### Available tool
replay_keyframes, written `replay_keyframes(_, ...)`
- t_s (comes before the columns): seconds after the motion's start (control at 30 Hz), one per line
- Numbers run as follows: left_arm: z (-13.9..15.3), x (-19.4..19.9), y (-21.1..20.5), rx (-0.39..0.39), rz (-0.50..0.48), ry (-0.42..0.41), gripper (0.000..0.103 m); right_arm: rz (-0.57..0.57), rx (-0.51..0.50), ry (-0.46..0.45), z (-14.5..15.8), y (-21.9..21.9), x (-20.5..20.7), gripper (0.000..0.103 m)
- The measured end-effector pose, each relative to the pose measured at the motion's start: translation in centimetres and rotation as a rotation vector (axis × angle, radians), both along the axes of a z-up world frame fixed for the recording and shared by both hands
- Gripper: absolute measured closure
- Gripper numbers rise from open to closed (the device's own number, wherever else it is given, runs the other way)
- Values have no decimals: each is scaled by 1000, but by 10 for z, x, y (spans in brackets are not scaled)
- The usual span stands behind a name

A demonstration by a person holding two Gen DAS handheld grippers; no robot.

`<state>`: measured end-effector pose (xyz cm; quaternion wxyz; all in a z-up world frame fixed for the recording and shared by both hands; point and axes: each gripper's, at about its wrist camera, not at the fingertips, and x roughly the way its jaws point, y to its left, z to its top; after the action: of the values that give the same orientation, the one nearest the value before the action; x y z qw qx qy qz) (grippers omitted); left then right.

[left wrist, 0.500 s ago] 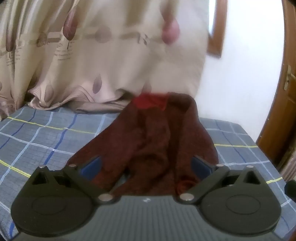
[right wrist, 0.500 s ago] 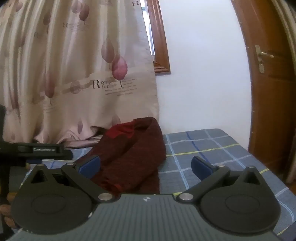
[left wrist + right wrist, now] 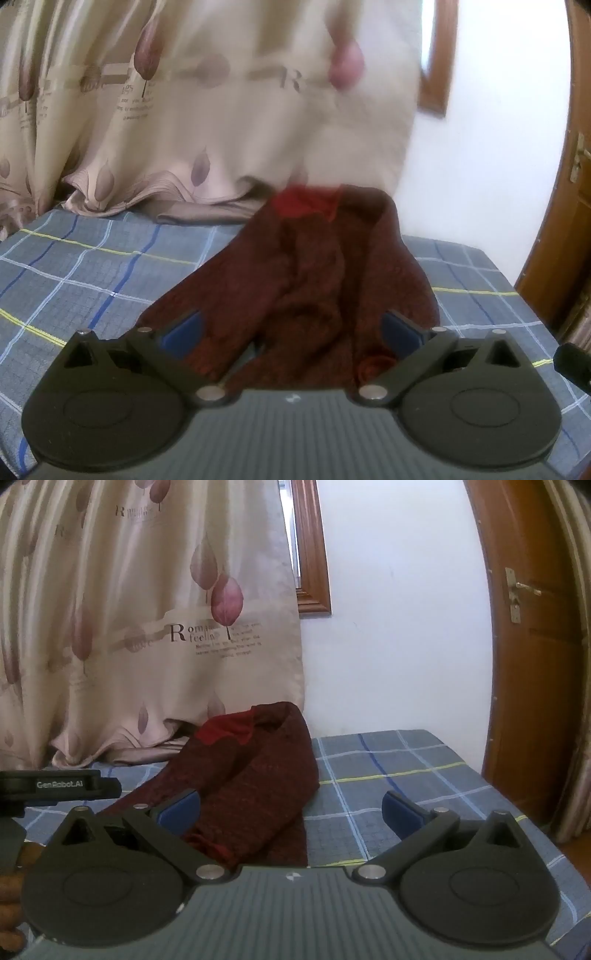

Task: Fold small clothes
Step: 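Approach the crumpled dark red sweater with both grippers open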

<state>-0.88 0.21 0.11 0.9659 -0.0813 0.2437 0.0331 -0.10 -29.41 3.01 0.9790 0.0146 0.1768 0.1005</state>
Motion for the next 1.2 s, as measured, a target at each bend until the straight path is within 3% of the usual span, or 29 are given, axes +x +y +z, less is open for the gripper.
replay_keyframes(1.2,-16,9,2,-1,20,44,0,35,7,60,2,16,11,0)
